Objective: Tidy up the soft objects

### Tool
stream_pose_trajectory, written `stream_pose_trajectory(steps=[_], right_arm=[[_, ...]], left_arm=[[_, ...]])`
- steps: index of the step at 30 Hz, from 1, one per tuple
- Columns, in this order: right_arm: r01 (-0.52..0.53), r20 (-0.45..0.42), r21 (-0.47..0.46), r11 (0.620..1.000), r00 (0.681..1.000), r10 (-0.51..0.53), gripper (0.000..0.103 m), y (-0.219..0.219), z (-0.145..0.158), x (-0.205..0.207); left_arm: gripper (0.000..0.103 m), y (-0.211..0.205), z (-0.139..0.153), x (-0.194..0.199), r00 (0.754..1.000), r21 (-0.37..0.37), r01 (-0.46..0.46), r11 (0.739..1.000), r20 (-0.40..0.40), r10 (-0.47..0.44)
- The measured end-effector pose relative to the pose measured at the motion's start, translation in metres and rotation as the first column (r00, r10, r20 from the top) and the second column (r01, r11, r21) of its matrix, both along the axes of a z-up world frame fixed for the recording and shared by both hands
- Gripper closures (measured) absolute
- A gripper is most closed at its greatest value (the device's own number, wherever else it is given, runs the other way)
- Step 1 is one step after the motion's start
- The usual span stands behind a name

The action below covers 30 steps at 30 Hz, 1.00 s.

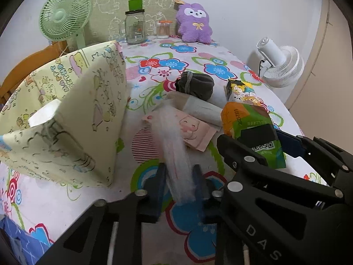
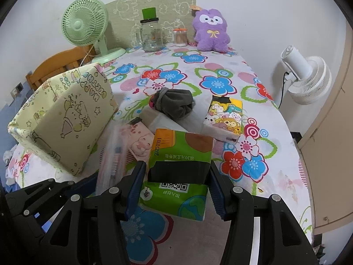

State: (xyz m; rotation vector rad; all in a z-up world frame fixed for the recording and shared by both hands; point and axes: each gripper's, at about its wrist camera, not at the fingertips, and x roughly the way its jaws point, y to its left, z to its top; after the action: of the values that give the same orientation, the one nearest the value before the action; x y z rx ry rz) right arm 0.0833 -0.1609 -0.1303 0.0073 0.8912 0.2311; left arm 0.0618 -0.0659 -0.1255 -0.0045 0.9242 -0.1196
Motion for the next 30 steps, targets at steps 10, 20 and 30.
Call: stream_pose_trajectory(steps=[10, 20, 30], right_arm=[[0.018, 0.036, 0.005, 1.0, 0.999, -0.018, 0.045, -0.004, 0.019, -0.012], [0.056, 0.097, 0.012, 0.998, 0.994, -0.057, 0.045, -0.012, 0.052, -0.018], [0.074, 0.147, 0.02, 0.997, 0.986, -0.076, 0.045, -0.015, 0.08, -0.018]], left_arm=[[0.089, -0.002, 0.018, -0.009, 0.999, 0.017, 0.005, 1.0, 0.049, -0.006], [0.089, -0.006, 0.05, -0.011, 0.994, 0.018, 0.025, 1.0, 0.104, -0.027], [0.089, -0.007, 0.078, -0.01, 0.99, 0.023, 0.034, 0.999, 0.139, -0.037]])
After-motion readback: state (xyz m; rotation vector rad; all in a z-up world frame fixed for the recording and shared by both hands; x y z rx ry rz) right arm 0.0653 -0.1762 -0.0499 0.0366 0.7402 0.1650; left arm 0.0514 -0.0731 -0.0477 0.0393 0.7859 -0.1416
